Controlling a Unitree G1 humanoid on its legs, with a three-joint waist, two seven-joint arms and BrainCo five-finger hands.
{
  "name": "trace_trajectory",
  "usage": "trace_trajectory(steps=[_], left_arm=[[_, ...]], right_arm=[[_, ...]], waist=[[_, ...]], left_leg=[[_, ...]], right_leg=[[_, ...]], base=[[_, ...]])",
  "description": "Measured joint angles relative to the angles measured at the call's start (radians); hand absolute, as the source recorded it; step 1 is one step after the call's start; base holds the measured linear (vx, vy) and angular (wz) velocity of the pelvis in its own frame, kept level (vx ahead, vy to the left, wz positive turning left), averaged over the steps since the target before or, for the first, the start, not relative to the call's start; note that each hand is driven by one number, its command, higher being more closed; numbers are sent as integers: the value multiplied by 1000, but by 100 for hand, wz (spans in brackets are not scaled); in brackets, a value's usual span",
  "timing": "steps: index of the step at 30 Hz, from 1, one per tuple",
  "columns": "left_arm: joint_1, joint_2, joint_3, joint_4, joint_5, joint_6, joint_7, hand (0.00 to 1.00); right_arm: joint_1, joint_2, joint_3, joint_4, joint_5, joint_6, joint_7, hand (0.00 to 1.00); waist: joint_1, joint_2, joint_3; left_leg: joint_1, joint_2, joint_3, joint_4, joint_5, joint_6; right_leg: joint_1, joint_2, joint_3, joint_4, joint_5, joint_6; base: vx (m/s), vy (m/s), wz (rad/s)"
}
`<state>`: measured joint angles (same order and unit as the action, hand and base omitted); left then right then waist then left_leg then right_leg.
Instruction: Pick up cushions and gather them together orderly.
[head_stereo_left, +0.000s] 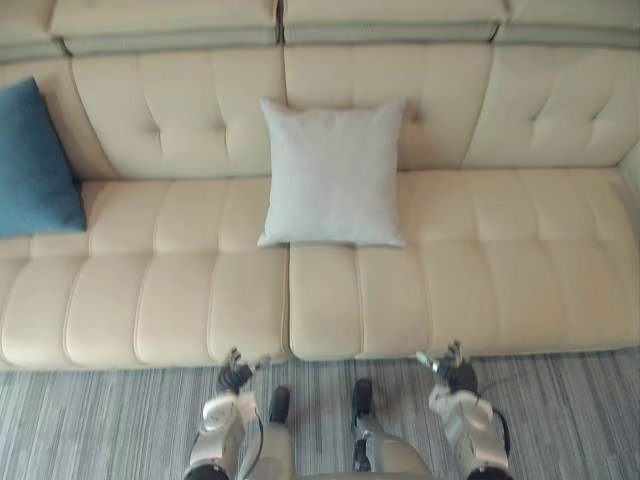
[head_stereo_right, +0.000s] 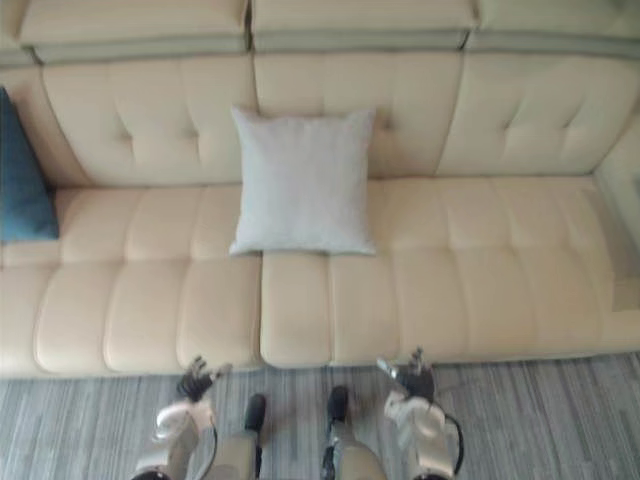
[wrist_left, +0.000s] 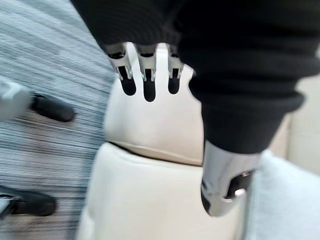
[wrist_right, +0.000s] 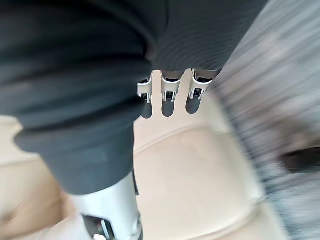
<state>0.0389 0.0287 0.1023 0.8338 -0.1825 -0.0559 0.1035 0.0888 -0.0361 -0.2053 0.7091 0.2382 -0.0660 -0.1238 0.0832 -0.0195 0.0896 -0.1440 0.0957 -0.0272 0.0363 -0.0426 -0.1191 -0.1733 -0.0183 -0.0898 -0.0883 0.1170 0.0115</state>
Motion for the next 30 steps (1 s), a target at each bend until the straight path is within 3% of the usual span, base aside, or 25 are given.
trace_trajectory(steps=[8, 13, 17, 18, 19, 20, 21, 22, 23, 24, 25, 26, 27, 30], left_arm=[[13, -13, 77, 104, 67, 19, 4, 0], [16, -14, 75, 140, 84, 24, 4, 0], [-17, -13, 74, 136, 105, 24, 11, 0], [-18, -27, 76, 120, 110, 23, 15, 0], [-26, -29, 76, 117, 114, 22, 20, 0], [-35, -27, 76, 117, 116, 22, 27, 0], [-37, -20, 79, 109, 116, 23, 28, 0], [-45, -11, 87, 97, 116, 23, 28, 0], [-52, -24, 106, 87, 115, 23, 27, 0], [-46, -52, 118, 90, 115, 22, 27, 0], [-49, -63, 115, 84, 116, 21, 27, 0], [-64, -63, 104, 83, 116, 23, 28, 0], [-80, -61, 93, 80, 115, 24, 31, 0], [-88, -83, 83, 86, 115, 25, 46, 0]], right_arm=[[5, 30, -69, 108, -7, 16, 22, 0], [-12, 37, -64, 139, -54, 37, 25, 0], [-37, 41, -49, 141, -84, 39, 17, 0], [-51, 38, -45, 142, -84, 40, 11, 0], [-60, 40, -43, 142, -84, 42, 8, 0], [-60, 46, -44, 144, -84, 41, 6, 0], [-63, 57, -44, 167, -84, 40, 5, 0], [-68, 65, -45, 183, -84, 41, 5, 0], [-82, 74, -45, 183, -84, 40, 5, 0], [-97, 62, -47, 182, -84, 39, 1, 0], [-112, 59, -46, 183, -84, 39, 1, 0], [-129, 63, -42, 184, -83, 39, 1, 0], [-154, 61, -32, 184, -82, 40, -3, 0], [-200, 48, -12, 178, -80, 28, -12, 0]], waist=[[-4, 0, -75], [-2, -5, -78], [-6, -21, -51], [1, 0, -45], [1, 4, -40], [-1, -2, -36], [-1, -30, -37], [-1, -57, -36], [4, -57, -34], [36, -32, -45], [39, -31, -36], [35, -48, -19], [50, -54, -13], [51, 11, 27]], left_leg=[[79, -4, 23, -34, -9, 2], [92, -7, 58, -29, -13, 7], [30, 2, 98, 101, -55, 25], [3, 37, 111, 108, -52, 31], [2, 48, 112, 112, -51, 31], [8, 49, 104, 121, -51, 30], [0, 30, 98, 145, -51, 30], [-16, 12, 101, 178, -52, 30], [-51, 13, 106, 214, -49, 39], [-63, 33, 117, 158, -15, 72], [-50, 31, 130, 139, -11, 59], [-80, 8, 131, 169, -8, 57], [-123, 13, 133, 206, -10, 54], [-169, 50, 125, 220, 14, 17]], right_leg=[[58, -5, 20, -4, -14, 14], [54, -9, 46, 3, -6, 25], [-2, -14, 63, 88, -40, 91], [-31, -10, 31, 168, -86, 137], [-80, -20, -8, 343, -145, 87], [-106, -58, -43, 559, -223, 61], [-86, -109, -42, 663, -266, 96], [-89, -109, -30, 650, -268, 112], [-83, -100, -42, 600, -256, 128], [-20, -69, -13, 522, -276, 144], [-20, -79, -6, 598, -334, 134], [19, -101, 1, 562, -372, 113], [40, -88, -10, 464, -382, 94], [57, -48, -55, 386, -361, 59]], base=[[16, 19, -6], [34, 16, -16], [-7, 23, -20], [-48, 27, -12], [0, 0, 0], [17, -70, 22], [16, -110, 30], [-80, -110, 21], [-172, -69, -2], [-145, -50, -7], [-108, -91, 11], [-82, -131, 5], [-130, -136, -7], [-213, -89, -3]])
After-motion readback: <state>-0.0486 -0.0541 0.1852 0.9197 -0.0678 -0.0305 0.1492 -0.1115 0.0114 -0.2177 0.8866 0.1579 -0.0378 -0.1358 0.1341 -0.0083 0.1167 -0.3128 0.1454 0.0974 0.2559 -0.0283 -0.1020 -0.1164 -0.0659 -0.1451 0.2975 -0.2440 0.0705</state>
